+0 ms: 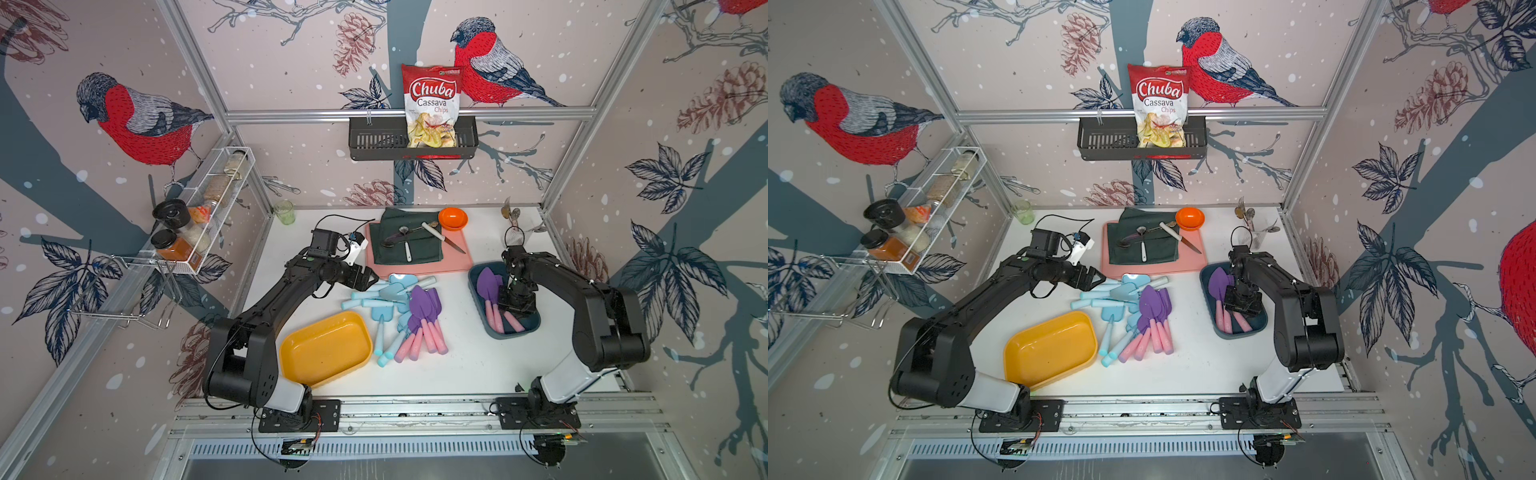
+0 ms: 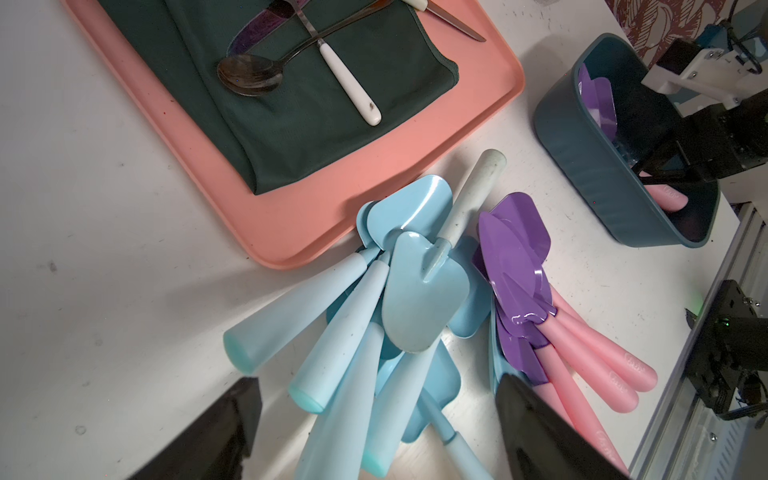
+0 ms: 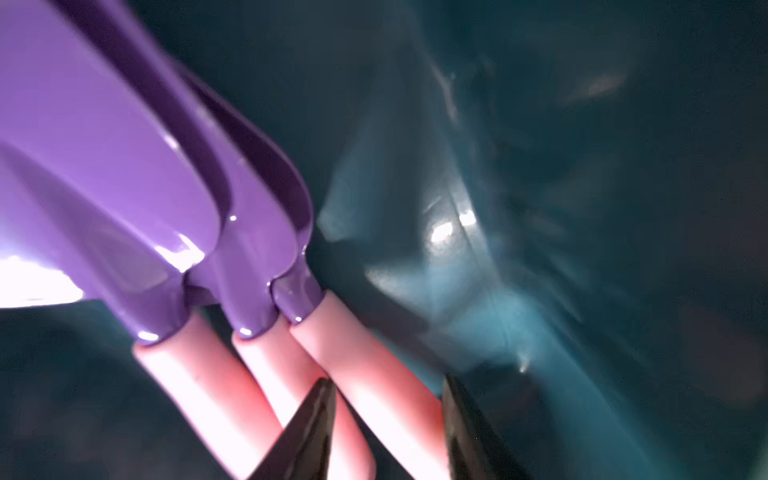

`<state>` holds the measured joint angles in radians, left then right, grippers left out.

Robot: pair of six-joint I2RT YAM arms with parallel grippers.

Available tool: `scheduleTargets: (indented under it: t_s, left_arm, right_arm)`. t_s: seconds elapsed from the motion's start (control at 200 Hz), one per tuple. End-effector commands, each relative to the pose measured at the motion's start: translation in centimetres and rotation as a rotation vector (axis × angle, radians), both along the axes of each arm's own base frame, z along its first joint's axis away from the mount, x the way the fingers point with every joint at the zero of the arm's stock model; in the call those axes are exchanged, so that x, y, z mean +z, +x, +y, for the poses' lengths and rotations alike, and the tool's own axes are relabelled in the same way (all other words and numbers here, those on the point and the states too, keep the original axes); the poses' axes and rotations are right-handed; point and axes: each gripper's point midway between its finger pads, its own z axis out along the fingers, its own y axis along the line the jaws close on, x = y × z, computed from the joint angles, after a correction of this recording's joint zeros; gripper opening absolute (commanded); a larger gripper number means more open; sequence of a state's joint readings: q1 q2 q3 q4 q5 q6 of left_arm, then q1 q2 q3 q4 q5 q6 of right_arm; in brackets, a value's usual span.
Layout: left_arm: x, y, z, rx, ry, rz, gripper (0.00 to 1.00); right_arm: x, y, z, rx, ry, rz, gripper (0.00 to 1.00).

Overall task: Sort the small shovels by color and place them into the storage box
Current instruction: Adjust the shovel in the storage box.

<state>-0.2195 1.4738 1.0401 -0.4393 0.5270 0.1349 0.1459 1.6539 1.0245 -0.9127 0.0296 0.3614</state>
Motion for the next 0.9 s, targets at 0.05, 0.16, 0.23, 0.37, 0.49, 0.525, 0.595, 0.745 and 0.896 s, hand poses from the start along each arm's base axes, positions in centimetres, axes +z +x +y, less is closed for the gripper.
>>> scheduleTargets:
  t_s: [0.05, 0.16, 0.23, 0.37, 0.49, 0.525, 0.595, 0.745, 0.896]
  left_arm:
    - [0.3, -0.1, -0.2, -0.012, -0.013, -0.009, 0.92]
    - [0.3, 0.0, -0.2, -0.012, -0.015, -0.008, 0.92]
    - [0.3, -0.1, -0.2, -0.012, -0.015, -0.008, 0.92]
    - [0.3, -0.1, -0.2, -0.012, -0.015, -0.009, 0.92]
    - [0.2, -0.2, -0.1, -0.012, -0.014, -0.008, 0.92]
    - [0.2, -0.2, -0.2, -0.012, -0.015, -0.009, 0.92]
    - [0.3, -0.2, -0.1, -0.010, -0.014, -0.011, 0.92]
    - [0.3, -0.3, -0.1, -0.013, -0.014, -0.011, 0.92]
    - [0.2, -0.2, -0.1, -0.012, -0.015, -0.010, 0.92]
  right_arm:
    - [0.0, 0.4, -0.3, 0.034, -0.040, -0.016, 0.45]
    - [-0.3, 0.3, -0.5, 0.039, -0.057, -0.013, 0.53]
    - [-0.5, 0.3, -0.5, 0.044, -0.065, -0.009, 0.54]
    - [-0.8, 0.2, -0.3, 0.063, -0.068, -0.010, 0.49]
    - [-0.5, 0.4, 0.1, 0.087, -0.073, -0.018, 0.44]
    - [-0.4, 0.5, 0.3, 0.093, -0.074, -0.022, 0.43]
    - [-0.3, 0.6, 0.4, 0.100, -0.077, -0.026, 0.38]
    - [0.4, 0.6, 0.7, 0.112, -0.085, -0.033, 0.31]
    - [1.6, 1.0, 0.6, 0.103, -0.095, -0.058, 0.26]
